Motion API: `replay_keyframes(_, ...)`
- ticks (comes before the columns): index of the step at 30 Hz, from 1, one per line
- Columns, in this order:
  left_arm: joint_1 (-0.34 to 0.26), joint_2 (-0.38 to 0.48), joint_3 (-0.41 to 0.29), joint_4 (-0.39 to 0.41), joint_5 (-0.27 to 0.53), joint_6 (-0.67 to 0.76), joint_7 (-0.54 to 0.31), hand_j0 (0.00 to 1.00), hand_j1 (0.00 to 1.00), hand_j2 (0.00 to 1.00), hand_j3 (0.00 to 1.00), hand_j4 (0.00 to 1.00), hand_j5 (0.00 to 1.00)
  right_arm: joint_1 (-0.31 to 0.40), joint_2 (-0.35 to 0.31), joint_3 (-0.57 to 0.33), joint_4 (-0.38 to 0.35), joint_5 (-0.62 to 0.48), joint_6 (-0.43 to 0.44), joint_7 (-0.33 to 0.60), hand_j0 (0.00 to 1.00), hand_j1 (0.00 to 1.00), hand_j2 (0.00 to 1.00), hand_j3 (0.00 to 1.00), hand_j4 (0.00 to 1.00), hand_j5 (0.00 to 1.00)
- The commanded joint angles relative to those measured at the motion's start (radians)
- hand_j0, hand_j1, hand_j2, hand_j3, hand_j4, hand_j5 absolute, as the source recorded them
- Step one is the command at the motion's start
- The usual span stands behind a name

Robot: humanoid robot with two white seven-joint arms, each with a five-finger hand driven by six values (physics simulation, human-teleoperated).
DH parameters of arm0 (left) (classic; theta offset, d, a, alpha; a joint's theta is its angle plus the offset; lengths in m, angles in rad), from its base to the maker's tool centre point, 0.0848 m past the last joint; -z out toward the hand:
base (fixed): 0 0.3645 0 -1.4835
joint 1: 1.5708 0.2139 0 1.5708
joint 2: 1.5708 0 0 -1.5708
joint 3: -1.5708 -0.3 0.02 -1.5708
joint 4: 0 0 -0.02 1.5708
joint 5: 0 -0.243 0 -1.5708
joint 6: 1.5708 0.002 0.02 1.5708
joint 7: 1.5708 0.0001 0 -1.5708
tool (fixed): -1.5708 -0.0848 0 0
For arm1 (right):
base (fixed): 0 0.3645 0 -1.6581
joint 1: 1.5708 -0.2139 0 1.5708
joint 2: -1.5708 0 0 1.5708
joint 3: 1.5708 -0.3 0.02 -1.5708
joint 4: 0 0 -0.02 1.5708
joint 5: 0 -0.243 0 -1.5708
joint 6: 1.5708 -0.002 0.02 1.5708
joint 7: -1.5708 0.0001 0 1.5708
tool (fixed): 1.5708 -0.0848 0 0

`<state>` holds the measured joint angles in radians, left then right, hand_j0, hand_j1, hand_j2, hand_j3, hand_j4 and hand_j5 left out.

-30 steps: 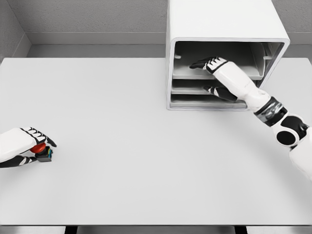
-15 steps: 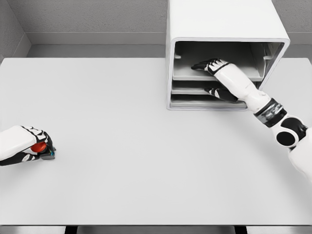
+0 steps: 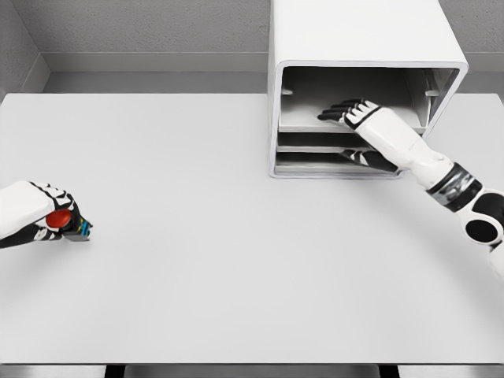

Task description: Slide open multi-storey tabletop storage cabinets and put open load switch and slide close multi-storey tabletop storage cabinets

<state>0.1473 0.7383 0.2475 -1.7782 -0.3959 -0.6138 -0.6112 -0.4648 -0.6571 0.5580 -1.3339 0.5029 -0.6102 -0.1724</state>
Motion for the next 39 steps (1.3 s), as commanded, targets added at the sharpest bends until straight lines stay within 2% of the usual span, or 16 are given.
replay_keyframes(1, -0.002, 0.000, -0.001, -0.001, 0.012, 0.003, 0.000, 0.39, 0.39, 0.39, 0.39, 0.39, 0.39, 0.000, -0.015, -0.003, -0.013, -0.007, -0.001, -0.001, 0.84, 0.84, 0.84, 0.84, 0.84, 0.84)
replay_keyframes(17, -0.034, -0.024, -0.005, -0.007, 0.032, 0.003, 0.000, 0.39, 0.39, 0.39, 0.39, 0.39, 0.39, 0.038, -0.044, 0.002, -0.034, 0.009, -0.001, 0.001, 0.85, 0.85, 0.85, 0.85, 0.85, 0.85)
replay_keyframes(20, -0.048, -0.031, -0.008, -0.007, 0.032, 0.003, 0.000, 0.39, 0.39, 0.39, 0.39, 0.39, 0.39, 0.055, -0.078, -0.003, -0.084, 0.008, -0.001, -0.001, 0.85, 0.85, 0.85, 0.85, 0.85, 0.85)
replay_keyframes(28, -0.051, -0.040, -0.010, -0.018, 0.032, 0.003, 0.000, 0.39, 0.39, 0.39, 0.39, 0.39, 0.39, 0.077, -0.113, -0.007, -0.126, -0.003, -0.001, -0.002, 0.85, 0.85, 0.85, 0.85, 0.85, 0.85)
replay_keyframes(30, -0.051, -0.039, -0.010, -0.018, 0.032, 0.003, 0.000, 0.39, 0.39, 0.39, 0.39, 0.39, 0.39, 0.092, -0.131, -0.009, -0.160, -0.003, -0.001, -0.002, 0.85, 0.85, 0.85, 0.85, 0.85, 0.85)
replay_keyframes(35, -0.051, -0.040, -0.010, -0.018, 0.031, 0.003, 0.000, 0.39, 0.39, 0.39, 0.39, 0.39, 0.39, 0.107, -0.137, -0.009, -0.168, -0.006, -0.001, -0.002, 0.85, 0.85, 0.85, 0.85, 0.85, 0.85)
replay_keyframes(36, -0.051, -0.040, -0.010, -0.018, 0.031, 0.003, 0.000, 0.39, 0.39, 0.39, 0.39, 0.39, 0.39, 0.110, -0.153, -0.009, -0.194, -0.004, -0.001, -0.002, 0.85, 0.85, 0.85, 0.85, 0.85, 0.85)
replay_keyframes(39, -0.051, -0.040, -0.010, -0.018, 0.031, 0.003, 0.000, 0.39, 0.39, 0.39, 0.39, 0.39, 0.39, 0.140, -0.164, -0.035, -0.211, -0.007, -0.001, -0.002, 0.85, 0.85, 0.85, 0.85, 0.85, 0.85)
